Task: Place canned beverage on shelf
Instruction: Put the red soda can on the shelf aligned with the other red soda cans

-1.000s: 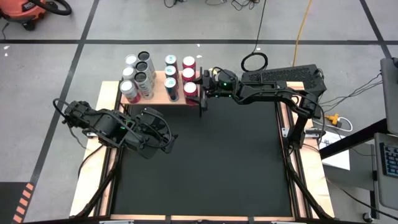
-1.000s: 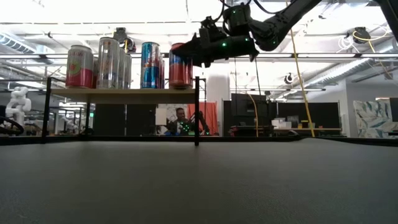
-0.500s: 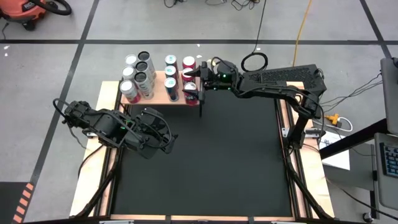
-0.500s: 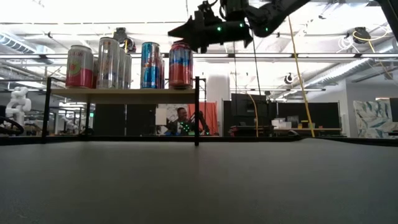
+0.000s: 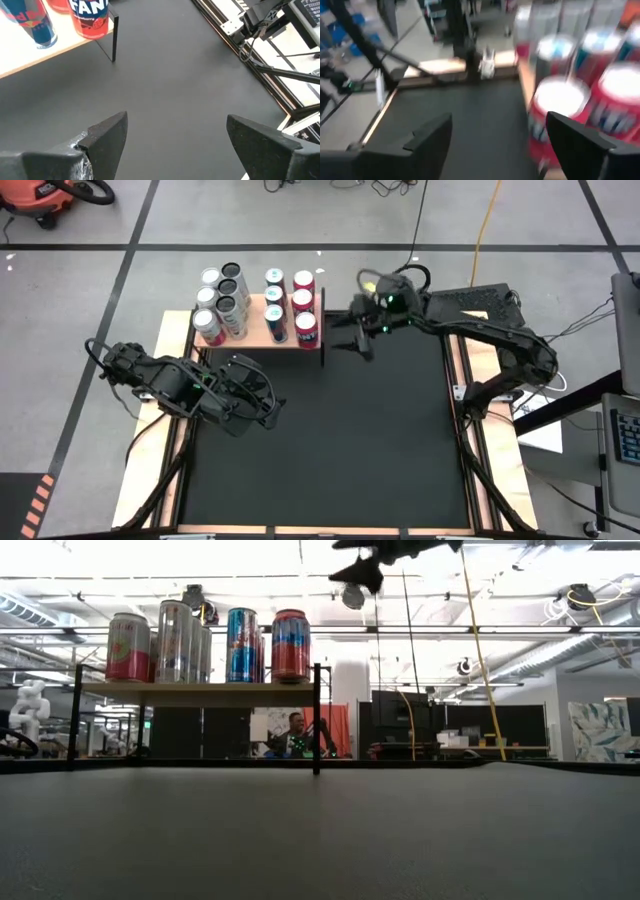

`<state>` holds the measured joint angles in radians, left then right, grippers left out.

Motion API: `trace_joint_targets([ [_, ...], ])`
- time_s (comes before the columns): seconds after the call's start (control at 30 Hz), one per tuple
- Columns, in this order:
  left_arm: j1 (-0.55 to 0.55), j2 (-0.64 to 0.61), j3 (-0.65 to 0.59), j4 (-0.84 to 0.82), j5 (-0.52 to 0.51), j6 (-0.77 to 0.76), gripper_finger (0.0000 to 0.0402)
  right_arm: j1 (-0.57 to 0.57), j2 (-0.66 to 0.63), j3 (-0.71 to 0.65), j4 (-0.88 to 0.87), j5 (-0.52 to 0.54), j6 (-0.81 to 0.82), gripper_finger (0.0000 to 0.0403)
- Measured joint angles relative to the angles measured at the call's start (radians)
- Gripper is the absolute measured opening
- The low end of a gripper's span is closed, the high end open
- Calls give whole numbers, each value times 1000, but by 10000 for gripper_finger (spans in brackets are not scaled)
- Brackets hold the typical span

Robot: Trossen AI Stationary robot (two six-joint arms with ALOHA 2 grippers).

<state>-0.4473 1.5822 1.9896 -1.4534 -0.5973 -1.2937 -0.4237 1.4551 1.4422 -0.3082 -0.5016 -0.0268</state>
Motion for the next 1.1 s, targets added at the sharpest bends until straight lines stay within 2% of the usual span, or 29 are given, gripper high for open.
trace_joint_targets([
  [0.17, 0, 0, 0, -2, -12, 33, 340, 30, -12, -164, 49, 12, 37, 258],
  [0.33, 0, 0, 0, 7, -20, 42, 340, 46, -3, -269, 232, 110, 56, 205],
  [0.47, 0, 4, 0, 10, -26, 42, 340, 46, 29, -276, 309, 160, 46, 143],
  [0.73, 5, 15, 0, 16, -27, 42, 340, 47, 89, -276, 342, 160, 59, 11],
  [0.93, 10, 15, 0, 16, -28, 43, 340, 43, 128, -276, 449, 160, 57, 6],
  [1.1, 11, 15, 0, 15, -28, 42, 340, 39, 161, -275, 467, 160, 85, 2],
])
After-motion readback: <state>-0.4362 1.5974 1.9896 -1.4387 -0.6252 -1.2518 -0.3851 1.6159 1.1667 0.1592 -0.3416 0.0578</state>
